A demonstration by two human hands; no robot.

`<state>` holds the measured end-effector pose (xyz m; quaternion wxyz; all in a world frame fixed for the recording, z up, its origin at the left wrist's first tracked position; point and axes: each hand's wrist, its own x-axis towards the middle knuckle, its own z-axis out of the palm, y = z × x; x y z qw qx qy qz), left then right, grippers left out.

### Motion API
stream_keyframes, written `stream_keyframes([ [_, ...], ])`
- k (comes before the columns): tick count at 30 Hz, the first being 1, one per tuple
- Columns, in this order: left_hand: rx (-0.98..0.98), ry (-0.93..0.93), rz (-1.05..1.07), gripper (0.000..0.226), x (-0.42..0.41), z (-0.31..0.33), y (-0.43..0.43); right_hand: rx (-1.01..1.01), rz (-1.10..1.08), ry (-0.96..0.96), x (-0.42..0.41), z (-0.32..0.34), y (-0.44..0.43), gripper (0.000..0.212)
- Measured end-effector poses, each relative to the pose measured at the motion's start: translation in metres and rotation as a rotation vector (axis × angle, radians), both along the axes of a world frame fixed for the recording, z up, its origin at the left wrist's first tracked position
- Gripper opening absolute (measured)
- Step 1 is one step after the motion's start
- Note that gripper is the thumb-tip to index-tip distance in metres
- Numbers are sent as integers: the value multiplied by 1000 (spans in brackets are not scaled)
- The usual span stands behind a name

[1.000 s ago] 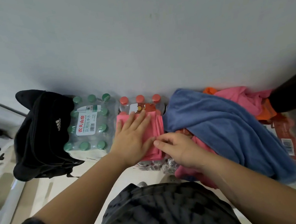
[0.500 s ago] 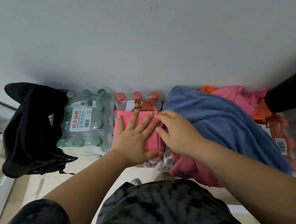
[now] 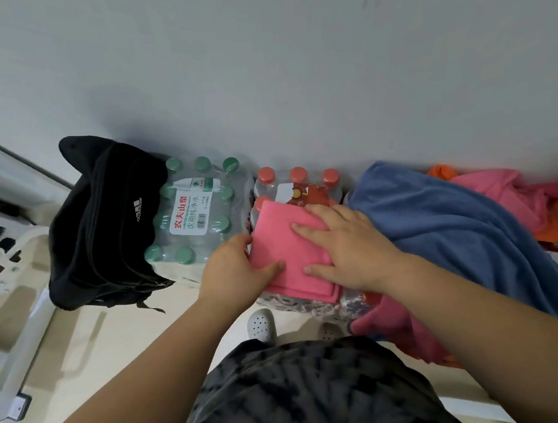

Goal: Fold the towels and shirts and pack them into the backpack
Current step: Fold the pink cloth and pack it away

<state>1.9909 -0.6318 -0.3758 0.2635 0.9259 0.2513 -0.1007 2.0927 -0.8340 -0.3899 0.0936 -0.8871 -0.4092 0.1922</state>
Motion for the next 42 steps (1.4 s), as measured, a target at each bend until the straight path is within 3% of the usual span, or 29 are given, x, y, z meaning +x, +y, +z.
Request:
stream_keyframes([
  [4, 9, -15, -121, 31, 12, 4, 6, 38, -145, -44, -25, 1, 0, 78],
  [9, -109, -8, -375, 9, 33, 5, 30, 215, -318, 64, -46, 11, 3, 54],
  [12, -173, -14, -472, 14, 60, 15, 47, 146, -375, -93, -40, 21, 9, 32],
  [15, -219, 36, -531, 30, 92, 23, 59, 94, -468, -170, -18, 30, 20, 27],
  [17, -241, 52, -550, 47, 109, 25, 64, 145, -452, -144, 0, 32, 31, 49],
  [20, -188, 129, -620, 75, 121, 25, 68, 76, -307, 27, 26, 27, 46, 110],
  [23, -11, 230, -738, 99, 116, 19, 65, -50, -221, 69, 39, 14, 51, 123],
  [26, -5, 203, -755, 87, 105, 8, 64, -69, -212, 32, 38, 5, 46, 118],
  [32, 50, 72, -728, 39, 117, 12, 63, 2, -181, 6, 44, 14, 49, 91],
  [37, 173, -173, -665, 22, 145, 13, 62, 103, -318, -216, 71, 22, 58, 52],
  [42, 207, -355, -720, 25, 137, 9, 56, 224, -368, -172, 60, 23, 46, 52],
])
